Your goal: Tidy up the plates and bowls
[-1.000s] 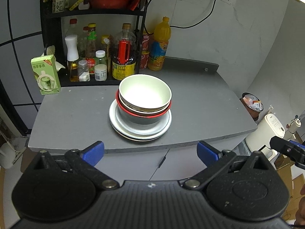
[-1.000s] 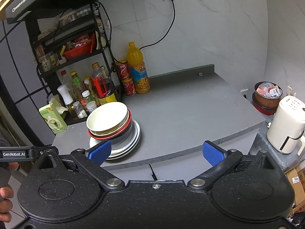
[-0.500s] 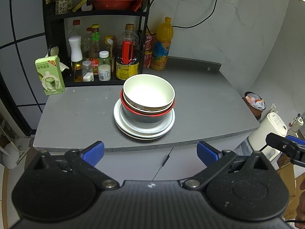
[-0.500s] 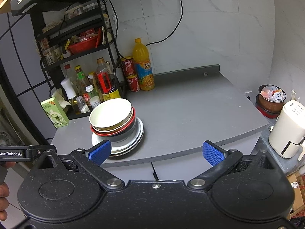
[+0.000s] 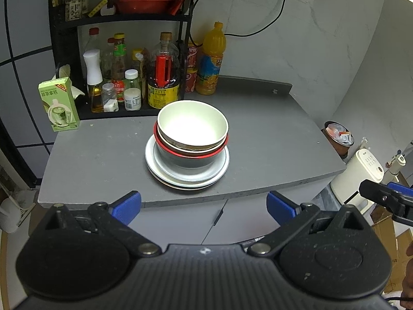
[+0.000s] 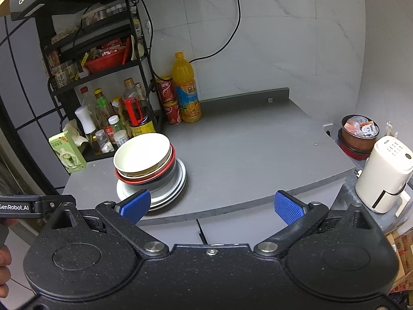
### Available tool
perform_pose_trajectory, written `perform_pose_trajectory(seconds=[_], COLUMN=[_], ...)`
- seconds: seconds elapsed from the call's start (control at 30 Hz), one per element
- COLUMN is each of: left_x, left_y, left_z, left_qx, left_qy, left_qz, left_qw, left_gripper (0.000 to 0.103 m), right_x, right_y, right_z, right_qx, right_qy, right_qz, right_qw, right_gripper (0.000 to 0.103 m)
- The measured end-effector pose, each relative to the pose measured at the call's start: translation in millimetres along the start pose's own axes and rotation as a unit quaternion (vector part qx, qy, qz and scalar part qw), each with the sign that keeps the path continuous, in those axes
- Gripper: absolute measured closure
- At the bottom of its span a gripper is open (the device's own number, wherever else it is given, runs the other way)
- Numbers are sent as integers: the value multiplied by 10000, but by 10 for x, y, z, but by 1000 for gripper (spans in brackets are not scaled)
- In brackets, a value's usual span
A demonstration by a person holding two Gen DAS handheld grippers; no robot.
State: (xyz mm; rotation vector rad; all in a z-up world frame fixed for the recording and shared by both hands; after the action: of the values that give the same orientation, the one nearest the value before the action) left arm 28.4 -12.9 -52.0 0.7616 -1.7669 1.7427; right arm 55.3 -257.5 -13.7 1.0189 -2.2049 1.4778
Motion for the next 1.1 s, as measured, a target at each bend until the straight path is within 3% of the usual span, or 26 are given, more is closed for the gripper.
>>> perform_pose_trajectory(seconds=[1.1], left_x=[24], left_y=[16], left_z=[133], left_qx=[-181], left_qy=[266], left_qz=[70], left_qw=[9995], left_gripper=[1], right_x=[182], right_y=[77], right_z=[111], right_qx=[-88], right_qy=[319], right_qz=[211], right_qw=[9992], right_gripper=[0])
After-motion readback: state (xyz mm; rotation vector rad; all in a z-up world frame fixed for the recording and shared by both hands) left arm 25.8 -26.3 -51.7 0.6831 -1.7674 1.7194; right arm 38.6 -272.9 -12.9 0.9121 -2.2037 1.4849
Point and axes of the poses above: each gripper's, at about its wrist camera, not at the fingertips, and x roughly against the way its jaws point, z to its right, y to its underside, the point moved 5 cm from there along -x, roughly the way its jaws point, and after that the axes turned 13 degrees about -x, right-handed, at the moved point
